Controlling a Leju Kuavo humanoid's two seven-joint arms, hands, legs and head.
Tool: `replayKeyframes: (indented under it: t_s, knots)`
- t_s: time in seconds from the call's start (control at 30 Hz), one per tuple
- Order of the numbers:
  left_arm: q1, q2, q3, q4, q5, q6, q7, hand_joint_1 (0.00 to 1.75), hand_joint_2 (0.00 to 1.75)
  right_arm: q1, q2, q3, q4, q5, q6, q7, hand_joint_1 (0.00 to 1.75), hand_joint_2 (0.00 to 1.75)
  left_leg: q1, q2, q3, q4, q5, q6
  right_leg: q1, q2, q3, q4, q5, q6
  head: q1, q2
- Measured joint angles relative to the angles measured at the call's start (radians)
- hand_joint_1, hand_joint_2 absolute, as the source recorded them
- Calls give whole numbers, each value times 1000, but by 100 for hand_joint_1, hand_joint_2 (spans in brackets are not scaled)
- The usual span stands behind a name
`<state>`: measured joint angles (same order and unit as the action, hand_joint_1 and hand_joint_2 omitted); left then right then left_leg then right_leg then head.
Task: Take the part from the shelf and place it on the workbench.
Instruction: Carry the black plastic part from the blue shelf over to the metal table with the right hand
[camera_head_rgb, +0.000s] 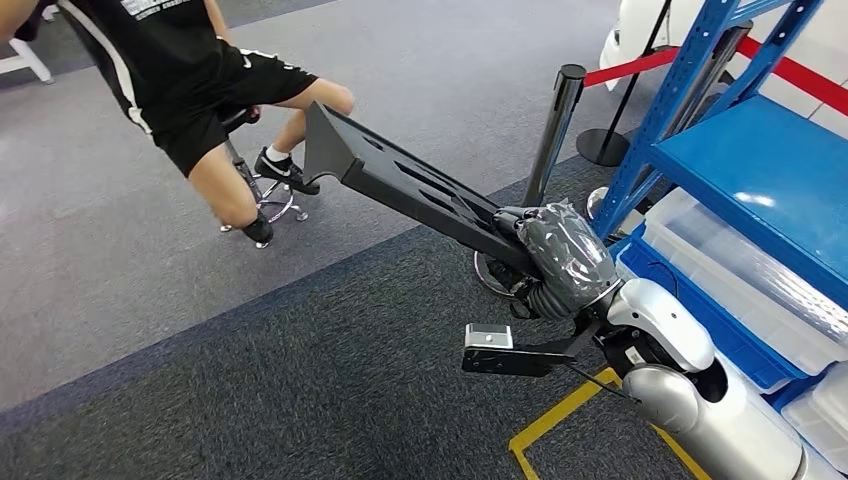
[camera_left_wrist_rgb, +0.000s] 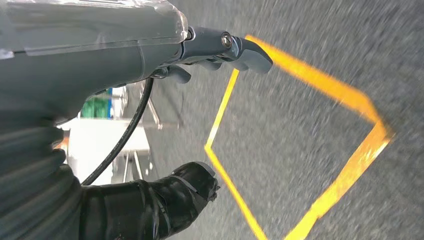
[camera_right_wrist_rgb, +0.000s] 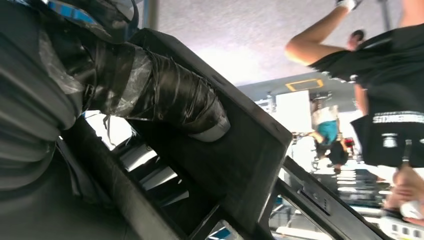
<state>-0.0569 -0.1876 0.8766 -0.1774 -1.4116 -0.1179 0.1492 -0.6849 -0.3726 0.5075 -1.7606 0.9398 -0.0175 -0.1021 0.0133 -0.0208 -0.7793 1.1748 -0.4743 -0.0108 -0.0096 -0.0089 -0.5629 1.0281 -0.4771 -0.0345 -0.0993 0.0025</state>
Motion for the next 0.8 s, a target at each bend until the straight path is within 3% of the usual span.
replayKeyframes:
  t_s: [0.03, 0.07, 0.13, 0.17, 0.2, 0.27, 0.3, 0.37, 0.4, 0.47, 0.53, 0.57, 0.6, 0.63, 0.7, 0.73, 0.8]
  knots:
    - [-1, -1, 0, 0, 0, 0, -1, 0, 175, -1, 0, 0, 1, 1, 0, 1, 175, 175, 3, 9, -12, 68, -37, -5, 2, -15, -16, 0, 12, 0, 0, 0]
    - [-3, -2, 0, 0, 1, 0, -1, 0, 175, -2, 1, 0, 3, 2, 0, 2, 175, 175, 6, 12, -15, 124, -48, -9, 3, -30, -32, 1, 24, 1, 0, 0]
    - [-4, -2, 0, 0, 1, 1, -2, 0, 175, -3, 2, 1, 6, 3, 0, 4, 175, 175, 9, 18, 22, 152, -7, -14, 6, -60, -66, 2, 48, 5, 0, 0]
    - [-5, -2, 0, 0, 1, 1, -2, 0, 175, -5, 2, 2, 6, 4, 0, 4, 175, 175, 10, 28, 70, 114, 13, -14, 7, -73, -79, 3, 59, 8, 0, 0]
    - [-5, -2, 0, 0, 1, 2, -3, 0, 175, -7, 2, 2, 6, 4, 0, 5, 175, 175, 9, 47, 137, 49, 14, -13, 8, -85, -91, 5, 69, 13, 0, 0]
    - [-7, -2, 0, 0, 1, 3, -4, 0, 175, -13, 2, 3, 7, 4, -1, 6, 175, 175, -1, 78, 251, -98, -25, -1, 9, -107, -102, 8, 85, 24, 1, 0]
    - [-7, -2, 0, 0, 1, 4, -5, 0, 175, -15, 2, 3, 8, 4, -1, 6, 175, 175, -8, 81, 277, -142, -41, 7, 7, -119, -104, 7, 94, 30, 2, 0]
    - [-4, -2, 0, 0, 2, 5, -5, 0, 175, -17, 4, 5, 12, 4, -1, 6, 175, 175, -14, 65, 270, -168, -32, 31, -1, -133, -106, 4, 107, 45, 3, 0]
    - [-3, -2, 0, 0, 2, 5, -5, 0, 175, -16, 5, 6, 14, 4, -1, 6, 175, 175, -15, 58, 263, -172, -21, 43, -6, -117, -111, 11, 95, 51, 3, 0]
    - [-2, -2, 0, 0, 2, 5, -4, 0, 175, -16, 5, 9, 18, 4, 0, 6, 175, 175, -15, 43, 242, -176, 7, 64, -9, -52, -134, 78, 14, 57, 4, 0]
    - [-3, -1, 1, 0, 2, 5, -4, 0, 175, -15, 5, 12, 21, 4, 0, 6, 175, 175, -19, 22, 210, -173, 33, 75, -6, -4, -166, 206, -82, 54, 6, 0]
    - [-3, -1, 1, 0, 2, 5, -4, 0, 175, -14, 5, 14, 23, 4, 0, 7, 175, 175, -22, 9, 193, -171, 46, 76, -4, 4, -173, 260, -101, 51, 6, 0]
    - [-3, -1, 1, 0, 2, 5, -4, 0, 175, -14, 5, 15, 24, 4, 0, 7, 175, 175, -25, -5, 175, -168, 58, 77, -1, 8, -166, 285, -95, 46, 6, 0]
    - [-3, -1, 1, 0, 2, 5, -5, 0, 175, -14, 5, 16, 26, 4, 0, 7, 175, 175, -27, -19, 158, -164, 70, 76, 3, 11, -142, 275, -73, 40, 6, 0]
    - [-3, -4, 1, 0, 2, 5, -6, 0, 175, -16, 5, 17, 26, 4, -1, 7, 175, 175, -27, -45, 127, -156, 90, 74, 13, 40, -51, 163, -33, 18, 5, 0]
    - [-3, -7, 1, 0, 2, 5, -6, 0, 175, -18, 5, 17, 26, 4, -1, 7, 175, 175, -26, -56, 116, -152, 100, 71, 16, 63, -4, 90, -31, 8, 4, 0]
    - [-4, -12, 1, 0, 2, 5, -6, 0, 175, -24, 5, 17, 25, 4, -1, 7, 175, 175, -20, -79, 103, -155, 121, 60, 22, 91, 47, 2, -39, 0, 5, 0]
